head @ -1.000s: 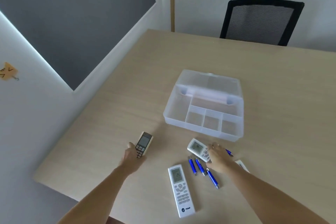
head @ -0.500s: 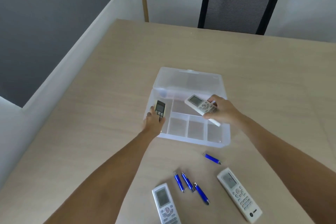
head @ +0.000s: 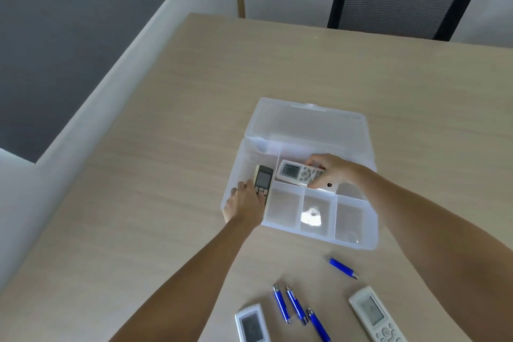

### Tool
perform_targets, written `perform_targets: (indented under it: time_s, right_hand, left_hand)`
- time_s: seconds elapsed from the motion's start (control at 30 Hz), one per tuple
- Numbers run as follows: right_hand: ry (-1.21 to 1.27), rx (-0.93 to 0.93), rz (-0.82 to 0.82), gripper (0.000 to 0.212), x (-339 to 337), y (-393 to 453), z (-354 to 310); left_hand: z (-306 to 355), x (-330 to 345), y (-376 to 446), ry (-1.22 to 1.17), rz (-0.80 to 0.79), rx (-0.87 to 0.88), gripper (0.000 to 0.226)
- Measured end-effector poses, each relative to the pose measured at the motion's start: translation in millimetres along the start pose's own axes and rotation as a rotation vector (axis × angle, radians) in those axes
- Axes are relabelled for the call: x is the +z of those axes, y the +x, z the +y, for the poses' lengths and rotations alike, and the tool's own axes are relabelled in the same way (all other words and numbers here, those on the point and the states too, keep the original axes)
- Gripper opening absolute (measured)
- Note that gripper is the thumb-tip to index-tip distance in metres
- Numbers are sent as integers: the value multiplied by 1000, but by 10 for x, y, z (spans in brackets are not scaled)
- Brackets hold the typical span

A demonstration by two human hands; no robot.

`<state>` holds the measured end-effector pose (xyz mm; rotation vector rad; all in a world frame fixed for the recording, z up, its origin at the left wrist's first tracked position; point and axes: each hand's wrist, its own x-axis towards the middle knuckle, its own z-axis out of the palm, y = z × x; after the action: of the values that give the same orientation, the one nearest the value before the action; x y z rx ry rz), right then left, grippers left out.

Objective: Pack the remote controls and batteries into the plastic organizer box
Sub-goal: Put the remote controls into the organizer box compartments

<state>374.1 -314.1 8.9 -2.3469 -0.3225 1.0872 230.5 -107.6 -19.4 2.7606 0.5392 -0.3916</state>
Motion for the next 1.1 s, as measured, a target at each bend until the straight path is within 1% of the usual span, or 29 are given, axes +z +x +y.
perform_targets:
  time_s: [0.1,0.2,0.27,0.33,0.4,0.43,0.47,0.53,0.6,0.67,0.7,0.73,0.8,0.83,0.87,0.9,1.0,1.03,1.1]
  right_hand:
    - [1,11,2,52,105,48,82]
    - [-175,16,74,50,230,44,84]
    - [-268,31,88,50,271,-55,34]
    - [-272,16,143,49,291,-249,-25]
    - [-153,-64,284,46,344,-586,-82]
    - [-90,-132,380,42,400,-801,-92]
    - [-35,-204,476,36,486,-1027,-67]
    - [21,-284,627,21,736,-1488,114]
    - [2,-232,681,13,1052,-1901,414]
    - [-34,-76,639,3,1424,-2196,815]
    - [-61,22,592,7,1602,-2301,989]
    - [-89,115,533,21,1771,-2378,1142]
    - [-109,267,434,63,2046,-2466,1328]
    - [-113,313,419,78,2139,-2494,1352]
    - [-127,336,416,84,2207,-2514,1354]
    - [-140,352,416,85,2244,-2525,1333]
    - [-118,386,436,77,2250,-2515,1298]
    - [-103,398,432,75,2236,-2510,1297]
    - [-44,414,421,73,2216,-2505,1338]
  left_hand:
    - [23,5,10,16,-11,-38,33]
    - [28,-26,4,-19,-12,-31,35]
    - [-13,-44,-24,-131,68,82,40]
    - [-52,-95,-142,-280,195,254,50]
    - [-111,-131,-356,-316,313,408,48]
    - [-169,-123,-488,-309,336,475,44]
    - [-255,-88,-631,-301,325,540,40]
    - [-497,-6,-945,-246,235,655,33]
    - [-780,111,-1219,-176,105,723,32]
    - [-1004,232,-1455,-100,-43,774,45]
    - [-1083,295,-1556,-18,-104,811,56]
    - [-1132,353,-1645,83,-135,858,66]
    - [-1149,483,-1776,296,-179,954,86]
    - [-1132,542,-1822,363,-195,965,92]
    - [-1117,592,-1843,379,-195,967,93]
    - [-1080,597,-1845,377,-186,980,91]
    - [-967,518,-1810,405,-163,1009,76]
    - [-939,472,-1807,443,-180,1000,71]
    - [-932,399,-1822,471,-309,947,63]
